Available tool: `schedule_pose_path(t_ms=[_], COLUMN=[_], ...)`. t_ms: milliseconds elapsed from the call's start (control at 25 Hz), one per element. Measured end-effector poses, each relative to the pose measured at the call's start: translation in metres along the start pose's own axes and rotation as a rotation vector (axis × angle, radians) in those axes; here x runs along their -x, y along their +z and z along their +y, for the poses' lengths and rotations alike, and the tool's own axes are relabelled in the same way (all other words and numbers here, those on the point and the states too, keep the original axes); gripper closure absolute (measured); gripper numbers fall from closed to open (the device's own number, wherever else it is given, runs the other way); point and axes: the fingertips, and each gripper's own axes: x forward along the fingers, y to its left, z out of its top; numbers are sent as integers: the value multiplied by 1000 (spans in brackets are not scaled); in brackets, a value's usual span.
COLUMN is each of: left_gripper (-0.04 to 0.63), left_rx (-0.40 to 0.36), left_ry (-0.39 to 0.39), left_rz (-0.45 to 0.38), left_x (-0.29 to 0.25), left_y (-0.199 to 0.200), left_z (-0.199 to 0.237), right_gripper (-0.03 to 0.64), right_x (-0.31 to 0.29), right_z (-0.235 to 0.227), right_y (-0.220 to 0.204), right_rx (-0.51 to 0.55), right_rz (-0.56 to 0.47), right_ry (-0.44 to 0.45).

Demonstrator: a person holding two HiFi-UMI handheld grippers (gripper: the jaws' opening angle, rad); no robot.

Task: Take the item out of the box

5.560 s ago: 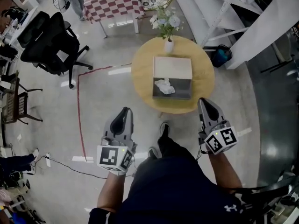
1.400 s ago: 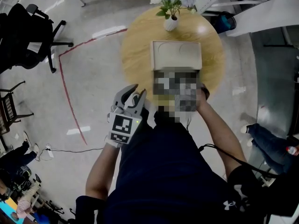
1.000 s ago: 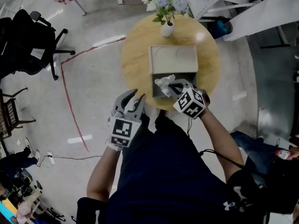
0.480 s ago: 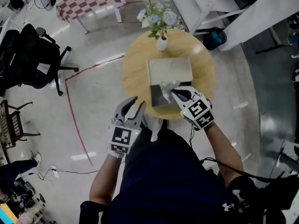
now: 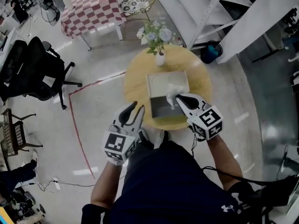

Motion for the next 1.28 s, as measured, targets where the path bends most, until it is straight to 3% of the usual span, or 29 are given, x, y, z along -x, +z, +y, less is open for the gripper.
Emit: schedule_pose_path(t_ms=[280,520,640,760,840,1040,1200,1280], left_gripper=[489,492,494,494,494,494,495,495], left_rx=[-6,16,-21,-49,-42,-14,-31,-13], left_ry=[-18,-26,-25,-28,-40,-64,-74,-71], left_rz=[-81,-102,-125,-89,-75,-158,-131,-177], left_x=[7,8,7,8,8,6,4,2], left_y=[38,51,62,68,73,95,96,105], left_z=[-11,-17,-21,-26,-28,-32,-35,-34], right_gripper=[603,603,603,603,603,603,603,603], right_x=[28,49,60,68,71,76,84,86], right_z=[-8,-16,-17,-19,-20,-21,-21,-22], right_y=[34,59,71,81,87,98,106,110], right_rx=[-76,-159,-192,-220,-227,-213,-213,-207], right_rz=[-129,-232,-283,-328,-347,-390,-440,-455], right_ry=[-53,-84,-95,-106,-115,-134,-142,-145])
